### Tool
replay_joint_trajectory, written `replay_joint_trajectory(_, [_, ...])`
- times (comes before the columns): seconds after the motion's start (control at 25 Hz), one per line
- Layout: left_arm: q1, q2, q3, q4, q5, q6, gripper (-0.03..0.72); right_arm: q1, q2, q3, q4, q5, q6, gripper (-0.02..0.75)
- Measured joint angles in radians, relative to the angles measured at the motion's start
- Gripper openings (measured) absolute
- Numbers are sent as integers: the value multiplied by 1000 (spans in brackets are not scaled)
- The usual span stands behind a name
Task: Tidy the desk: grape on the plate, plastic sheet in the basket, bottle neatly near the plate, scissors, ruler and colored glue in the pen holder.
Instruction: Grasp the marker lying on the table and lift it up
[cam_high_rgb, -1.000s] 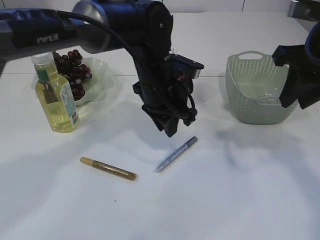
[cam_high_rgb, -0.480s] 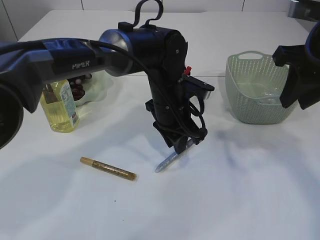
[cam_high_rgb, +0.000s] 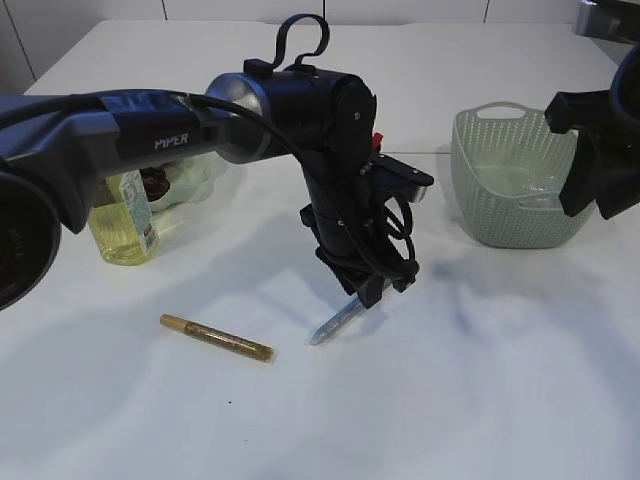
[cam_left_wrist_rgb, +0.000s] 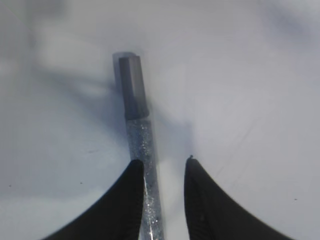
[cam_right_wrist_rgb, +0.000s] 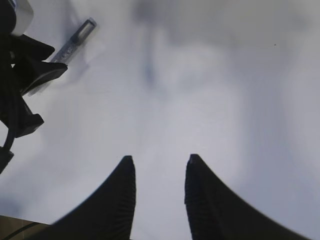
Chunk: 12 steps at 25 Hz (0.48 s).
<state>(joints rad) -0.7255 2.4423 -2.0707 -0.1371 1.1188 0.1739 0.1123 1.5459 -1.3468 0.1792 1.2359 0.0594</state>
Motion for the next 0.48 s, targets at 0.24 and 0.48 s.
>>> replay_joint_trajectory(0.24, [0,0,0,-10,-25,10,211,0,0,0,0,0,0,283])
replay_joint_trajectory(0.48, [3,10,-1,-10,-33,12,212,0,0,0,0,0,-1,282])
